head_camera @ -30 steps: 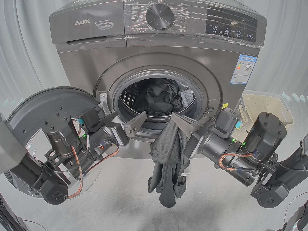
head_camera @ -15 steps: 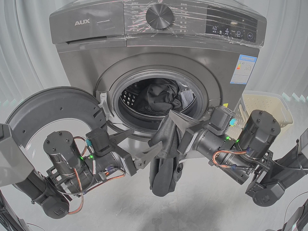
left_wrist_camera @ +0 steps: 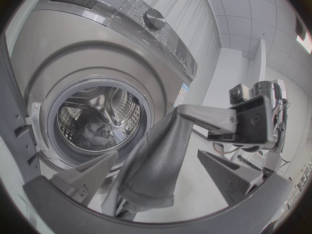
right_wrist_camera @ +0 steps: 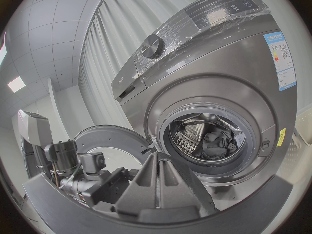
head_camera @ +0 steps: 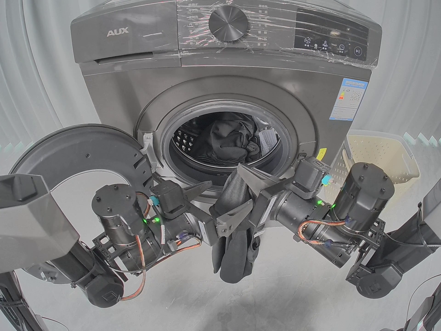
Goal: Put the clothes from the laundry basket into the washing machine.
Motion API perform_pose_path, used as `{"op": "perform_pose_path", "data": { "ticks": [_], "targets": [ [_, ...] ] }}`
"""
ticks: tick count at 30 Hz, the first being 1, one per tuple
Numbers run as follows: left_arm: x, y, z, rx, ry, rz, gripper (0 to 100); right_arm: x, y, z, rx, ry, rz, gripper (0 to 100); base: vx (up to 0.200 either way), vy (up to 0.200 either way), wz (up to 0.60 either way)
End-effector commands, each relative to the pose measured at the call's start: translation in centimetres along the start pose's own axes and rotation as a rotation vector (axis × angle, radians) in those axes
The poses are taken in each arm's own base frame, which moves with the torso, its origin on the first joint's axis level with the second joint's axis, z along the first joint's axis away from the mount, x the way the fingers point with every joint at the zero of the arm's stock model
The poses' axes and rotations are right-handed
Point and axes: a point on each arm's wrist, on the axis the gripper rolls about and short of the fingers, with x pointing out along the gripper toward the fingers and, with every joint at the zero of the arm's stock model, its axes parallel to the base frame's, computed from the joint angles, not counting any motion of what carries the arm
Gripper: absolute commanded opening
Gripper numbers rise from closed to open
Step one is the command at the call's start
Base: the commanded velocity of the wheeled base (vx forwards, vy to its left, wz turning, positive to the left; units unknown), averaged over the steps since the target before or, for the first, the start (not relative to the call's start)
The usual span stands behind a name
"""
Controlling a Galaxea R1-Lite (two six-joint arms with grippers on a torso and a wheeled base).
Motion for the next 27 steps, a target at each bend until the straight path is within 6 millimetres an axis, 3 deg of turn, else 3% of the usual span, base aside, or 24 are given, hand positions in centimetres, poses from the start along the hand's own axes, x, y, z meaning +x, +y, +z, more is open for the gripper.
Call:
{"op": "perform_pose_path", "data": {
  "ticks": [1,11,17,18,27],
  "targets": [
    [1.4,0.5,-1.6,-0.003,0.029,0.004,100,0.0,0.1,-0.2,0.0,0.004,0.004,0,0.0,0.0,0.0],
    [3.1,1.1,-3.8,-0.007,0.062,0.016,100,-0.1,0.3,-0.4,0.003,0.012,0.008,0,0.0,0.0,0.0],
    [4.1,1.7,-3.6,-0.001,0.03,0.026,100,-0.2,0.7,-0.4,0.005,0.014,0.02,0,0.0,0.0,0.0],
    [4.2,1.7,-3.6,-0.001,0.028,0.025,0,-0.2,0.7,-0.5,0.005,0.016,0.021,0,0.0,0.0,0.0],
    [4.2,1.4,-3.3,0.002,0.01,0.015,0,-0.2,0.7,-0.5,0.007,0.012,0.005,0,0.0,0.0,0.0]
  ]
}}
